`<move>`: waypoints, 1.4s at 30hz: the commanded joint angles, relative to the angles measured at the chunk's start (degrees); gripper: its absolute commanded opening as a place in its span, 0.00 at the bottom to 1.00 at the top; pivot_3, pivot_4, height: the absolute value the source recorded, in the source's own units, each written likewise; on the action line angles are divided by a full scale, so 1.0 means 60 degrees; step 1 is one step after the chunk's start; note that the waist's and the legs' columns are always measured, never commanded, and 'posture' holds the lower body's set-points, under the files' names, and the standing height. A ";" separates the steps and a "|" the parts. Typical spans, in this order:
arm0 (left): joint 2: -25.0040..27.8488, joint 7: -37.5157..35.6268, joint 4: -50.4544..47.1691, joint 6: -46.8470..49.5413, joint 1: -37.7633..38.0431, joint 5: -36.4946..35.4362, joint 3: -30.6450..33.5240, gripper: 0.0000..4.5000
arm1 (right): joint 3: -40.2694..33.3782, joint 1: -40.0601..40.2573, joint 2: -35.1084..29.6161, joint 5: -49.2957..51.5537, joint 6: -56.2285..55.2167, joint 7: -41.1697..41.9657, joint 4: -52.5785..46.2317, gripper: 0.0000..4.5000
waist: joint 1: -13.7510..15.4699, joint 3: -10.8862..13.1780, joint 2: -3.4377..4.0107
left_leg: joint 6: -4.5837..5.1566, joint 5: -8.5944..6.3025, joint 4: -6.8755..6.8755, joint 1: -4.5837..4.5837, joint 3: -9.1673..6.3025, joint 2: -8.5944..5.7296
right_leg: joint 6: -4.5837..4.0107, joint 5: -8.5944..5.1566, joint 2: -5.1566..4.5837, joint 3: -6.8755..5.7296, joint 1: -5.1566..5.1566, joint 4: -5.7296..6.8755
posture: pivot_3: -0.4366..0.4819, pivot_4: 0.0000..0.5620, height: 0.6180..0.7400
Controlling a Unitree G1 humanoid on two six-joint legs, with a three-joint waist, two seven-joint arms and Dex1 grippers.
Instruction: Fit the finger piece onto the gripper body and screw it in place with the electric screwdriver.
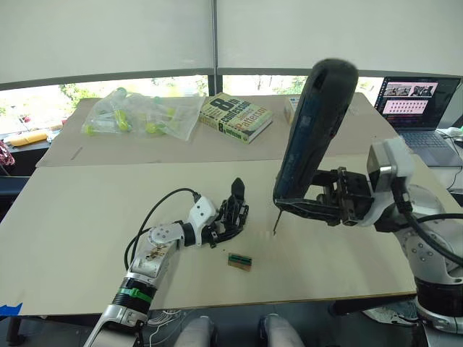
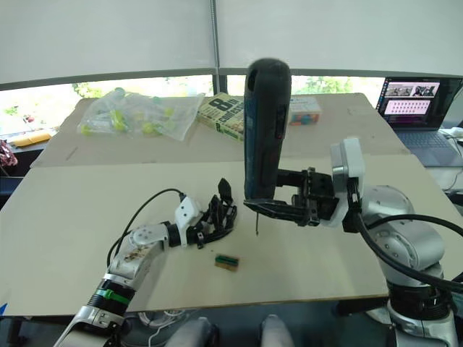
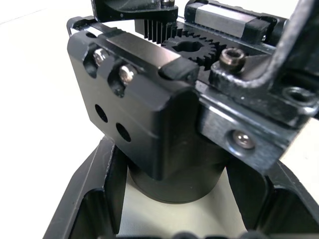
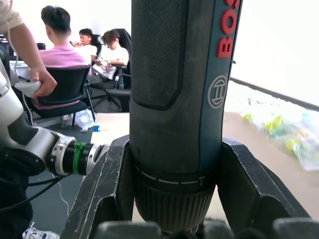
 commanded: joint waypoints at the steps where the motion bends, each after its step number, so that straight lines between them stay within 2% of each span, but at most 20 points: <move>1: -0.0001 -0.0159 0.0029 -0.0055 -0.0004 -0.0054 -0.0128 0.52 | -0.0095 -0.1028 0.0201 0.0776 0.0442 -0.0540 0.0031 0.43 | 0.0011 0.0000 0.0000 | 0.0000 0.0000 -0.0001 0.0000 -0.0001 0.0000 | 0.0000 0.0000 0.0000 -0.0001 -0.0001 0.0001 | 0.48 0.27 1.00; 10: -0.0021 -0.0227 0.0289 -0.0265 -0.0155 0.0017 -0.0170 0.52 | 0.0831 -0.3162 0.1124 0.0610 0.1068 -0.1083 0.1025 0.43 | 0.0009 -0.0001 0.0002 | 0.0000 0.0000 -0.0004 -0.0007 -0.0001 -0.0002 | -0.0002 0.0001 -0.0005 0.0000 -0.0014 0.0000 | 0.48 0.27 1.00; 16: -0.0026 -0.0261 0.0412 -0.0344 -0.0204 0.0008 -0.0155 0.52 | 0.1284 -0.3812 0.1777 0.0214 0.1080 -0.1278 0.1520 0.43 | 0.0023 -0.0002 0.0003 | 0.0000 0.0000 -0.0004 -0.0009 -0.0001 -0.0005 | -0.0004 0.0003 -0.0009 0.0000 -0.0019 0.0004 | 0.48 0.27 1.00; 28: -0.0032 -0.0365 0.0393 -0.0150 -0.0193 -0.0009 -0.0205 0.52 | 0.2071 -0.3858 0.2654 -0.1467 0.0319 -0.0860 0.2204 0.43 | 0.0013 -0.0003 0.0006 | -0.0002 0.0000 -0.0004 -0.0012 -0.0001 -0.0008 | -0.0005 0.0003 -0.0007 0.0000 -0.0030 0.0017 | 0.48 0.27 1.00; 42: 0.0021 -0.0374 0.0313 -0.0037 -0.0097 -0.0021 -0.0204 0.52 | 0.2371 -0.3406 0.3005 -0.2221 0.0064 -0.0550 0.2167 0.43 | 0.0006 -0.0004 0.0006 | -0.0002 0.0001 -0.0004 -0.0012 -0.0001 -0.0009 | -0.0005 0.0003 -0.0006 -0.0001 -0.0035 0.0020 | 0.48 0.27 1.00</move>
